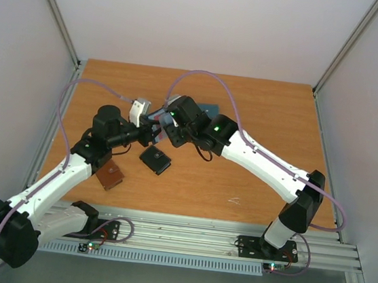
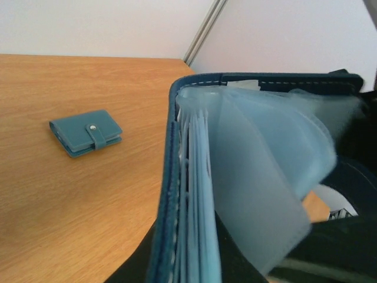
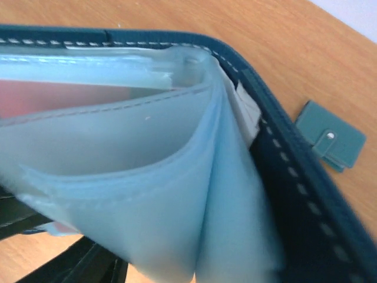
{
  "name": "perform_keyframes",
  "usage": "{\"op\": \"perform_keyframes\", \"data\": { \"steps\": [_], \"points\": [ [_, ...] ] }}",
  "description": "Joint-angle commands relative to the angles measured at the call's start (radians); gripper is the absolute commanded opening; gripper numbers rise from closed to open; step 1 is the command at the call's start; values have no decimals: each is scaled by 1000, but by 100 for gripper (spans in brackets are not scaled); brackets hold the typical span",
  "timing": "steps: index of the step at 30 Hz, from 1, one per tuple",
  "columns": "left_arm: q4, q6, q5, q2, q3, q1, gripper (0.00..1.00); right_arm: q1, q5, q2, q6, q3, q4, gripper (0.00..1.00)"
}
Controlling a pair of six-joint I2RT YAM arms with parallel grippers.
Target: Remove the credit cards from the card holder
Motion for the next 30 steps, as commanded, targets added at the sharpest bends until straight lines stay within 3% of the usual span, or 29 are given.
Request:
{"op": "perform_keyframes", "data": {
  "steps": [1, 4, 7, 8, 10, 15, 19, 21, 26, 30],
  "points": [
    [74, -13, 37, -17, 21, -8, 0, -28, 61, -37, 55, -26, 2, 45],
    [83, -15, 57, -23, 17, -8, 0, -66, 9, -69, 70, -59, 10, 30],
    [104, -14, 101, -25, 13, -8, 0, -125, -143, -113, 59, -101, 41, 5],
    [114, -14, 120, -26, 14, -8, 4, -149, -217, -127, 56, -115, 47, 2],
    [125, -22, 147, -36, 15, -5, 20, -219, -397, -165, 50, -155, 80, 1],
    [162, -78, 216, -88, 11, 26, 27, -378, -837, -287, 69, -271, 214, 1],
    [229, -82, 272, -77, 1, 24, 33, -391, -1035, -288, 48, -260, 225, 1],
    [208, -82, 234, -67, 16, 24, 38, -392, -1037, -260, 58, -238, 203, 1],
    [206, 5, 363, -62, 44, 10, 62, -391, -870, -242, 105, -213, 180, 1],
    [201, -23, 294, -62, 37, 7, 76, -333, -712, -210, 84, -146, 96, 1]
  ]
}}
